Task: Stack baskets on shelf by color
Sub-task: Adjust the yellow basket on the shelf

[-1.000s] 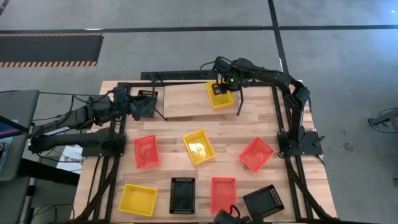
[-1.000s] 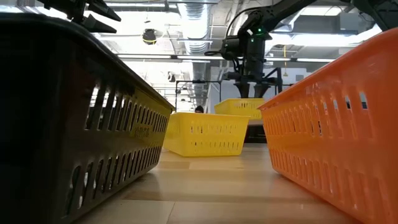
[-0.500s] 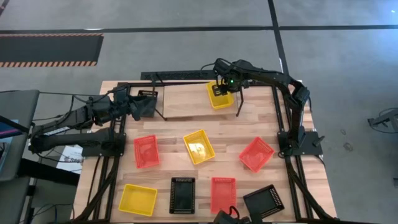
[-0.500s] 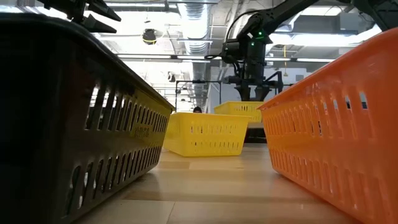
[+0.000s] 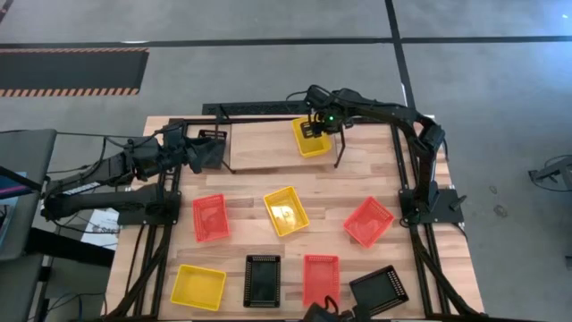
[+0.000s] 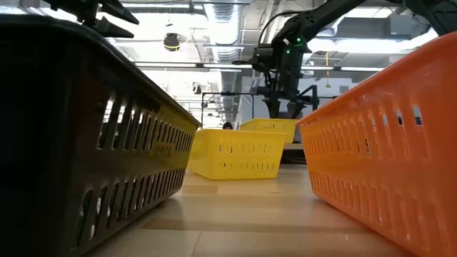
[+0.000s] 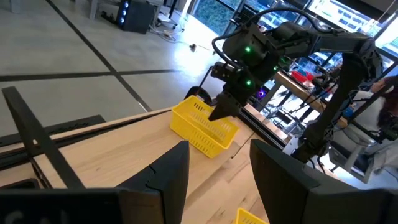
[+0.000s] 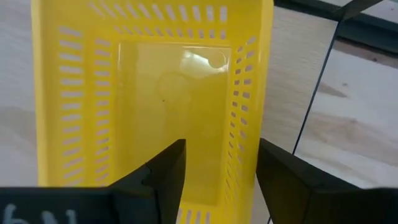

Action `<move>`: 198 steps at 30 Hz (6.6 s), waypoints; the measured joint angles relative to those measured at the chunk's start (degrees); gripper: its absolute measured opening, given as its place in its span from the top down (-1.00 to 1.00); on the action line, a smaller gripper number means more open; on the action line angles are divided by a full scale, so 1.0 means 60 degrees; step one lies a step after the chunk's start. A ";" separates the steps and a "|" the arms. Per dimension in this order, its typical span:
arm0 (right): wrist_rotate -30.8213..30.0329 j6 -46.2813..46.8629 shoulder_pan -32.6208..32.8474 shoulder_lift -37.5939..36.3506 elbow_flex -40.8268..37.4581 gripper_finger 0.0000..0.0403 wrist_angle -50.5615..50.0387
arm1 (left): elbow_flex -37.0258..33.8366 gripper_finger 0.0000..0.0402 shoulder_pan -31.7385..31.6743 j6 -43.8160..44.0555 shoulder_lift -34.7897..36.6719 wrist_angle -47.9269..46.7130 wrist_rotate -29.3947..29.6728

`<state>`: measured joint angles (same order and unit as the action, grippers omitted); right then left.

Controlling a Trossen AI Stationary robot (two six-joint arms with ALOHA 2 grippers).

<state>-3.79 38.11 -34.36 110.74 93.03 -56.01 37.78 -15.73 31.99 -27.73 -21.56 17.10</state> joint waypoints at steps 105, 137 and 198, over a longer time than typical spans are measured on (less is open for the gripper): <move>0.1384 -0.3127 0.1194 0.1082 0.1577 0.99 0.0038 | -0.0004 0.22 0.0000 -0.0124 -0.0004 -0.0027 0.0274; -0.0478 -0.1694 0.1636 0.1286 0.1815 1.00 -0.1760 | -0.0004 0.22 0.0000 0.0119 -0.0004 -0.0321 0.0277; -0.0681 -0.4186 0.1350 0.2998 0.3701 1.00 0.0938 | -0.0004 0.22 0.0004 0.0211 -0.0007 -0.0329 0.0200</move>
<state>-7.88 12.99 -26.26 128.73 115.24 -50.38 37.76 -15.70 33.26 -27.77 -23.54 18.31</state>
